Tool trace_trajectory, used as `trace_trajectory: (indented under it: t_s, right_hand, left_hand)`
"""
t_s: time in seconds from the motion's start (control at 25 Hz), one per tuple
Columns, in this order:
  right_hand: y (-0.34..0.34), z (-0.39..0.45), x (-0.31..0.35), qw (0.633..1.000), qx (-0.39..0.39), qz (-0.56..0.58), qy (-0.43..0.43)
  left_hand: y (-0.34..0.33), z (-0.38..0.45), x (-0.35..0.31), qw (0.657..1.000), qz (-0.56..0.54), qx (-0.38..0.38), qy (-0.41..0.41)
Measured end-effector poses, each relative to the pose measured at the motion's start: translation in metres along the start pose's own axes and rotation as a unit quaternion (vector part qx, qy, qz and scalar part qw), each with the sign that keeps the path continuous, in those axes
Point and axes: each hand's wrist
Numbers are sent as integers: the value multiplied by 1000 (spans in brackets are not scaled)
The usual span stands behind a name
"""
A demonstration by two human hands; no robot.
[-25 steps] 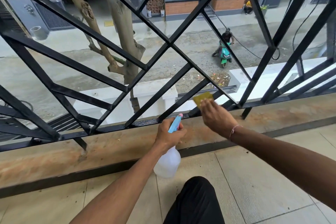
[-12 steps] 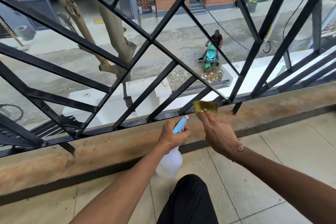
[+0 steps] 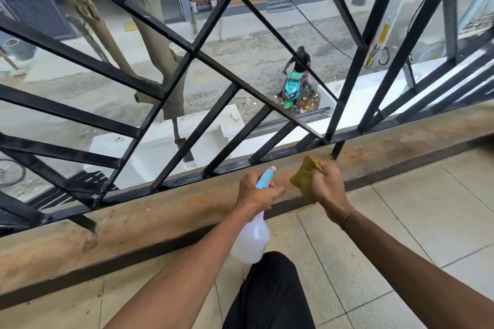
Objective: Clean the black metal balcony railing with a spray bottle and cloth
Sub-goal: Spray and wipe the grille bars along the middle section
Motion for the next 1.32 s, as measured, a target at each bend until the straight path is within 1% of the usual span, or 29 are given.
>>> trace_trajectory:
  t_s: [0.16, 0.28, 0.32, 0.4, 0.44, 0.52, 0.64, 0.68, 0.76, 0.8, 0.88, 0.92, 1.0, 1.04, 1.12, 1.16, 1.2, 1.24, 1.28, 1.32]
  right_hand:
    - [-7, 11, 3, 994, -32, -40, 95]
    - [-23, 19, 15, 976, -60, -122, 167]
    - [-31, 24, 17, 970, -49, -149, 186]
    - [-53, 41, 11, 953, 7, -223, 204]
    - [-65, 49, 5, 939, 39, -275, 201]
    - [-90, 58, -12, 905, 70, -366, 205]
    - [-107, 54, -25, 868, 98, -397, 281]
    - [-106, 55, -28, 856, 108, -397, 315]
    - [-93, 60, -32, 819, 126, -411, 379]
    - [-84, 62, -34, 795, 142, -429, 405]
    - [-62, 67, -33, 732, 169, -488, 445]
    - [-52, 70, -31, 697, 155, -517, 472]
    - [-34, 78, -29, 629, 86, -590, 500]
    - [-26, 82, -26, 594, 54, -635, 491]
    - [-11, 85, -19, 545, 21, -713, 441]
    - [-5, 84, -15, 499, 11, -751, 433]
    - [1, 82, -10, 442, -1, -785, 434]
    - [7, 82, -8, 385, -1, -811, 440]
    - [11, 83, -6, 341, 11, -828, 445]
    - [11, 84, -6, 332, 19, -831, 446]
  left_hand:
    - [-1, -1, 2, 1000, 4, 5, 6]
    - [2, 0, 4, 1000, 9, -17, 8]
    - [4, 1, 4, 1000, 11, -21, 8]
    - [7, 3, 7, 1000, 10, -25, 6]
    - [10, 4, 8, 999, 11, -30, 3]
    - [15, 4, 13, 999, 19, -43, -1]
    - [26, 8, 19, 999, 22, -46, -8]
    - [29, 8, 21, 998, 25, -48, -9]
    - [33, 7, 24, 998, 31, -46, -15]
    - [33, 7, 25, 998, 35, -44, -19]
    - [34, 4, 24, 998, 41, -40, -28]
    - [35, 4, 23, 998, 38, -36, -31]
    - [36, 5, 20, 999, 29, -25, -29]
    - [36, 5, 19, 999, 25, -19, -25]
    - [33, 5, 18, 999, 22, -11, -25]
    - [32, 5, 18, 999, 24, -7, -27]
    - [30, 4, 18, 999, 26, -5, -29]
    - [29, 4, 18, 999, 25, -3, -30]
    - [28, 5, 18, 999, 22, -1, -31]
    - [28, 5, 19, 999, 21, 1, -32]
Point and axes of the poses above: each hand's wrist, its own z-axis towards the middle knuckle, its own y-axis out of the back of the hand, x = y × z, and after that the axes turned 2 degrees about -x, right-handed
